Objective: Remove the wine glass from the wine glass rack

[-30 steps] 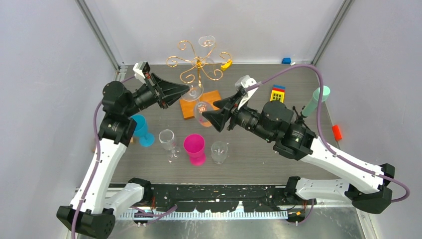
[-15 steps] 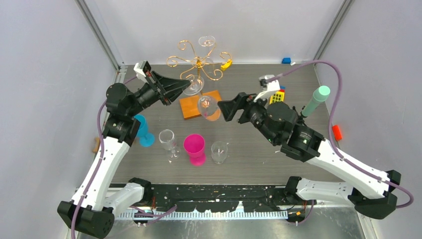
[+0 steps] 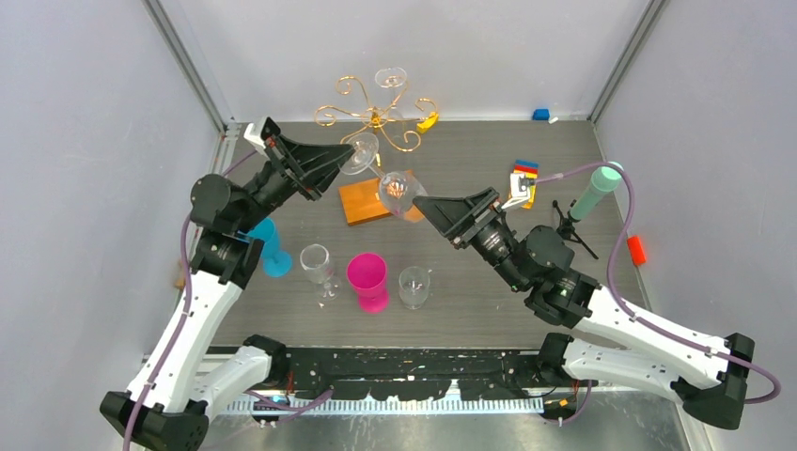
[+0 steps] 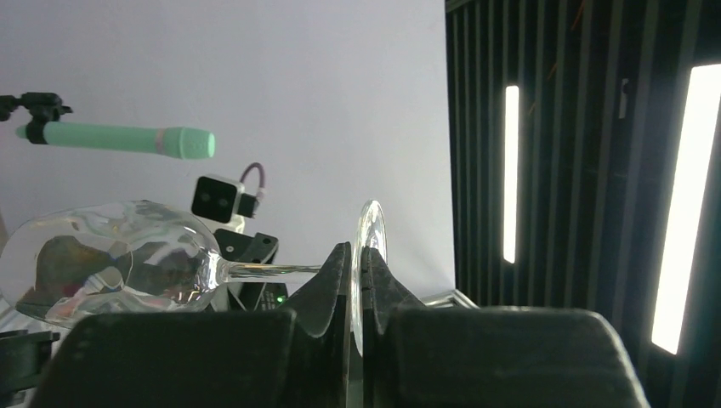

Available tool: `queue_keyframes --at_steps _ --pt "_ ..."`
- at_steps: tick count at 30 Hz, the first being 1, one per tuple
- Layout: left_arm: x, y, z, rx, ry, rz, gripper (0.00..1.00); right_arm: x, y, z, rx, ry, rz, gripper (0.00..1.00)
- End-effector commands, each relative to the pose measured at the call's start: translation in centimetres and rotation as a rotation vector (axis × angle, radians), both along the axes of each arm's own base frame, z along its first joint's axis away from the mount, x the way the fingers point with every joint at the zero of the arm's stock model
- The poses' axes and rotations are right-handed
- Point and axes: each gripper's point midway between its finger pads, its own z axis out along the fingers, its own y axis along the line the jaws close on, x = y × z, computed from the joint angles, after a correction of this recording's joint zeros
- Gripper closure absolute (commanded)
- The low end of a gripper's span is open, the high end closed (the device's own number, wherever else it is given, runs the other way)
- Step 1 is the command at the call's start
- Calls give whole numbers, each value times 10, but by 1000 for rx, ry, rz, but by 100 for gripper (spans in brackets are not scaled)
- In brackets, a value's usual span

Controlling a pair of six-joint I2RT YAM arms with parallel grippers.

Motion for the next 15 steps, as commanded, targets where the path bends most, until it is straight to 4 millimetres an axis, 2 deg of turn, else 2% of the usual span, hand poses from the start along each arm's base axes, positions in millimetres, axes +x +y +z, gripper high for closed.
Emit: queue_keyframes --at_steps 1,5,8,15 --pt "-25 15 43 -117 -121 28 100 -21 -5 59 260 -104 98 13" --pt "-27 20 46 -152 -107 39 100 -36 -7 75 317 -191 156 19" --pt "-27 25 55 -239 -120 26 100 -52 -9 90 367 -280 219 25" --pt "-22 25 48 -262 -90 27 100 -86 -8 112 403 -433 360 43"
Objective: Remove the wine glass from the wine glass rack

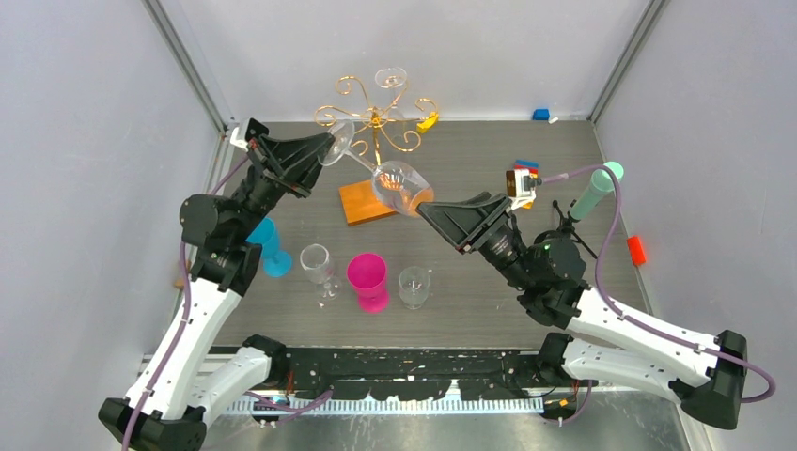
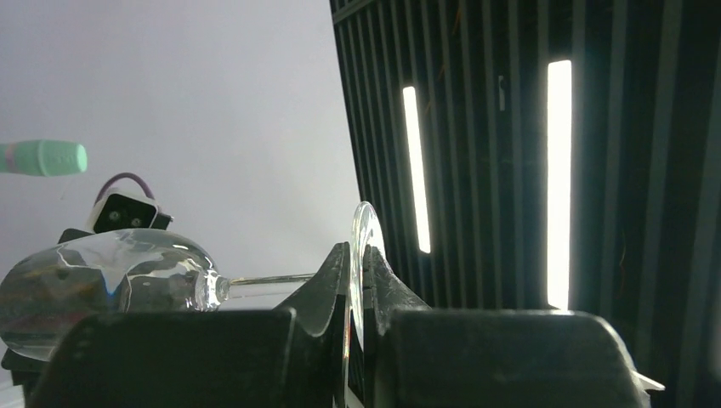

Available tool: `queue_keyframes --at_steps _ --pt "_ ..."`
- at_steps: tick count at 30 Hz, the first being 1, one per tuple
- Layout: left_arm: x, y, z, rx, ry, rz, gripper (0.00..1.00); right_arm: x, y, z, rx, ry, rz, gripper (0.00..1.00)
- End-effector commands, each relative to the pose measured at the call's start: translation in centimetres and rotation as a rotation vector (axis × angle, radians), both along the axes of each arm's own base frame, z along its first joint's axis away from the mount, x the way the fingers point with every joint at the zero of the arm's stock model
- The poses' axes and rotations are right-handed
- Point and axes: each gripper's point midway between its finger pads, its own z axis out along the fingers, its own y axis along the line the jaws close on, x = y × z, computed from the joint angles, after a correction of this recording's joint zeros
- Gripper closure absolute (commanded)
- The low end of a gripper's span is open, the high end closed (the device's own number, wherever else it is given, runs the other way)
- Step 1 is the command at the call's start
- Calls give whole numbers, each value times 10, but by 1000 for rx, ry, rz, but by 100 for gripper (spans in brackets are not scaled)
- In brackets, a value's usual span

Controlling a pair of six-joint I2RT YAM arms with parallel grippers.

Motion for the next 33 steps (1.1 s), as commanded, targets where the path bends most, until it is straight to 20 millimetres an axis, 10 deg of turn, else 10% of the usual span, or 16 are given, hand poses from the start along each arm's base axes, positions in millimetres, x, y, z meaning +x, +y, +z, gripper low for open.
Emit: queue_keyframes --at_steps 1,16,25,33 --pt "-4 5 7 -47 -41 19 100 -49 -16 56 159 -229 143 45" --pt "5 11 -17 -43 47 76 98 -69 -13 78 112 -380 176 95" --pt "-18 14 10 37 -132 152 39 -61 -27 78 43 -362 70 100" --pt "-27 21 -17 183 -145 261 1 -42 -48 71 -43 -288 -81 100"
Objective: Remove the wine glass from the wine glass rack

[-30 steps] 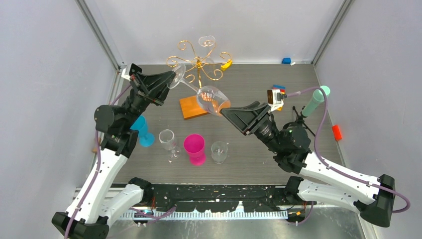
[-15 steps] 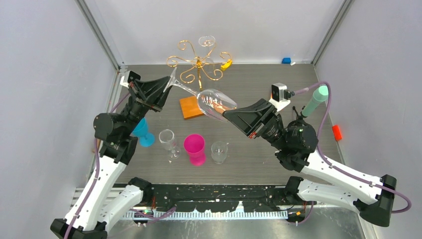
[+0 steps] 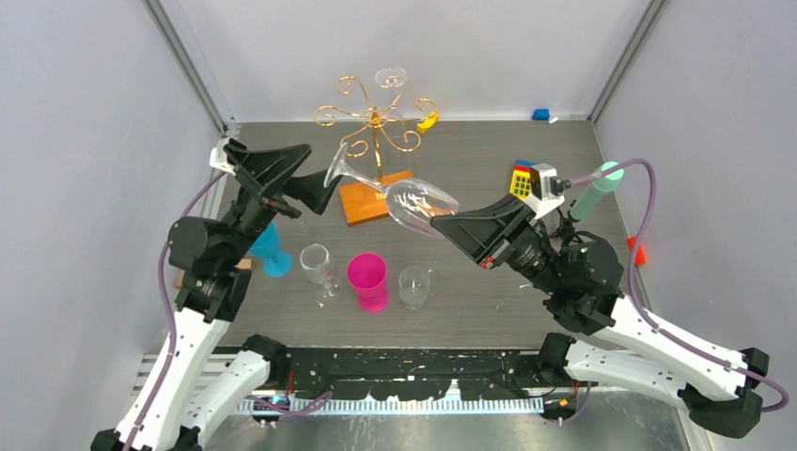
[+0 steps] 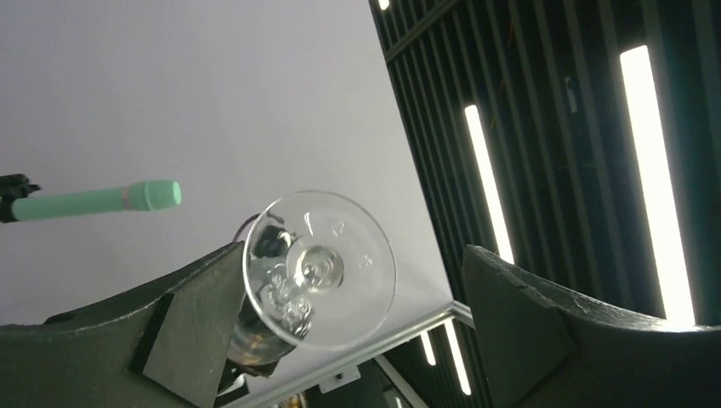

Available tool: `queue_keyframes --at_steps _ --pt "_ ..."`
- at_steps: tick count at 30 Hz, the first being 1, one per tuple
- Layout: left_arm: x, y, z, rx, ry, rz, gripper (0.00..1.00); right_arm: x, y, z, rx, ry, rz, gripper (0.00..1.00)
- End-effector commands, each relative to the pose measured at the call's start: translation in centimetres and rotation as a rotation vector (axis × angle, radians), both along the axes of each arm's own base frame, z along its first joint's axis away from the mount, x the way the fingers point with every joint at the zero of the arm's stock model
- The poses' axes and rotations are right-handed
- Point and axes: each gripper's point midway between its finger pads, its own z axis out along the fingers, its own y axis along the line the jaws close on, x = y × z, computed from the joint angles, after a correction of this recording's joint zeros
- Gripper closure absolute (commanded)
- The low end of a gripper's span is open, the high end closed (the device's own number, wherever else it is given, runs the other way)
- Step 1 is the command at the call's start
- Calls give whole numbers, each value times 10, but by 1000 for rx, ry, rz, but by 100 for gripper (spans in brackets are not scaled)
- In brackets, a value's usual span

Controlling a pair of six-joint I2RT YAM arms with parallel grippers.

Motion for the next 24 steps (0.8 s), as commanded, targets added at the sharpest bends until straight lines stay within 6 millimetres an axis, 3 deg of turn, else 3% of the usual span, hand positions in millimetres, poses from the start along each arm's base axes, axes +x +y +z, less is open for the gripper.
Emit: queue_keyframes --at_steps 1,5,6,7,9,10,12,14,15,16,18,19,20,21,24 --pt "-13 9 -4 90 -65 98 0 2 -39 39 73 -36 -142 100" --pt "-17 10 -13 173 -127 148 0 15 -49 30 5 9 -235 100" --pt "-21 8 -12 216 -169 154 0 21 -48 18 -44 44 -263 100" --pt "-24 6 -13 281 -213 161 0 21 -54 21 -53 46 -279 100" --pt "-30 -2 -28 441 -244 138 0 32 -57 -9 -202 126 -342 100" --pt "-33 -3 -34 509 -266 132 0 31 -63 -5 -220 132 -356 100" --pt "-39 -3 -48 639 -317 132 0 35 -72 -38 -392 192 -402 100" --pt "-44 0 -54 701 -343 138 0 32 -82 -41 -453 204 -418 100" --pt "-45 2 -59 741 -350 144 0 32 -87 -60 -538 238 -430 100" --pt "-46 5 -64 777 -355 153 0 32 -95 -58 -557 251 -454 100" --pt "-47 8 -74 836 -346 160 0 32 -112 -87 -707 320 -501 100" --pt "-46 11 -78 859 -339 168 0 31 -120 -85 -723 334 -522 100" --pt "-45 13 -81 882 -341 177 0 35 -130 -103 -806 378 -568 100" --pt "-45 15 -84 900 -335 186 0 37 -133 -104 -832 396 -590 100" --pt "-42 20 -89 932 -322 211 0 41 -151 -133 -1001 468 -673 100"
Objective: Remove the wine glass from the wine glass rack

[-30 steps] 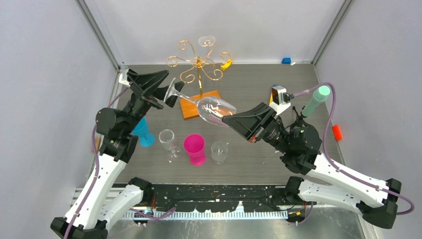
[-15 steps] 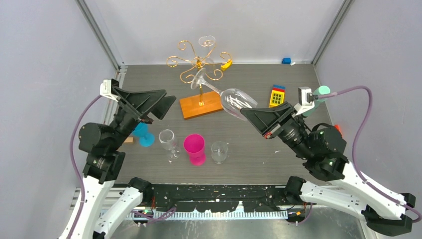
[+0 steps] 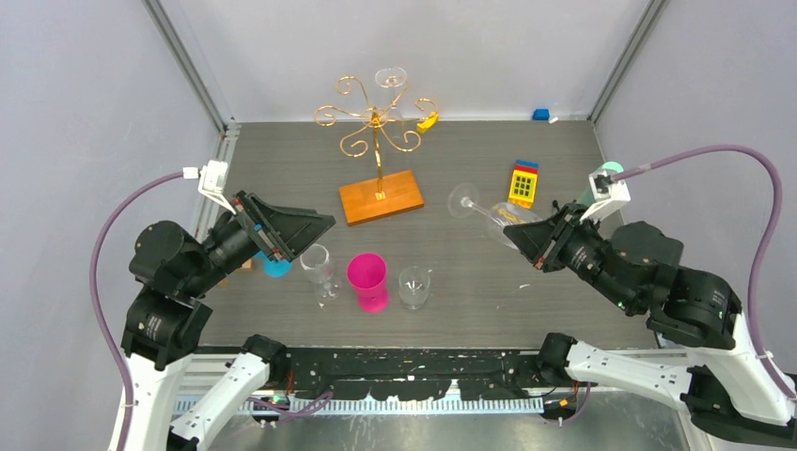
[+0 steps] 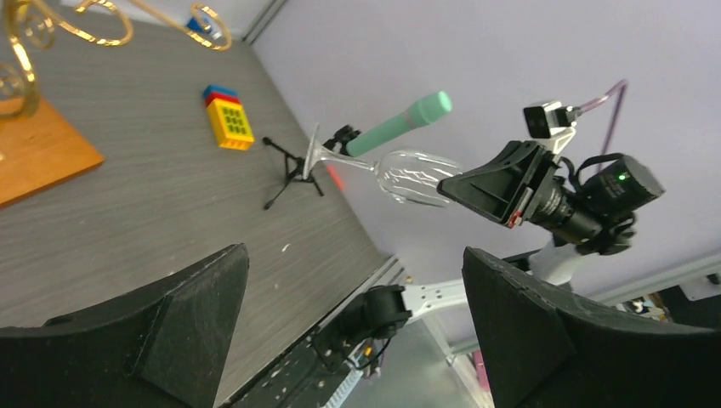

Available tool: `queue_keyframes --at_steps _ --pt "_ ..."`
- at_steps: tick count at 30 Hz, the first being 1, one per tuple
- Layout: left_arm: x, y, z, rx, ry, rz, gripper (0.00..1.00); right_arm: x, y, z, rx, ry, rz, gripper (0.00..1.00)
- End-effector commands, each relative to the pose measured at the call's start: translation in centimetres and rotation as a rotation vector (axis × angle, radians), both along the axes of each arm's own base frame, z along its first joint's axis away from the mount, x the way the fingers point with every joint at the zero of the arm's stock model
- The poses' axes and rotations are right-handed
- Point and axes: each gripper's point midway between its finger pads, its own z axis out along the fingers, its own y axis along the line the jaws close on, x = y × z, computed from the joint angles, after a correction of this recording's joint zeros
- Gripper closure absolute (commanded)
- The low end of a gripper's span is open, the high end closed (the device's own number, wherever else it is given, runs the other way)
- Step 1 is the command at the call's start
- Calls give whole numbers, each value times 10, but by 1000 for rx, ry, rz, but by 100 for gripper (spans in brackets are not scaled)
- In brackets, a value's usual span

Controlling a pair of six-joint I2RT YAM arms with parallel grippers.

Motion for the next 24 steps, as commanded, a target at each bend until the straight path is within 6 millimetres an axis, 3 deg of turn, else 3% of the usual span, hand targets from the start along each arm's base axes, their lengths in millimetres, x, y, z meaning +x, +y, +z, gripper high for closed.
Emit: queue_keyframes --at_steps 1,5,10,15,24 --pt "0 11 -17 120 -22 50 0 11 -32 -54 -321 146 -157 100" --pt "5 12 -19 152 -33 59 0 13 -17 -89 -532 240 -91 100" --pt "1 3 -16 190 -97 -20 0 15 5 -120 -652 315 -9 100" --pt "5 6 -21 214 -124 8 0 12 31 -138 -670 355 94 100" --pt "12 10 -27 248 -178 38 0 13 52 -163 -702 409 157 100"
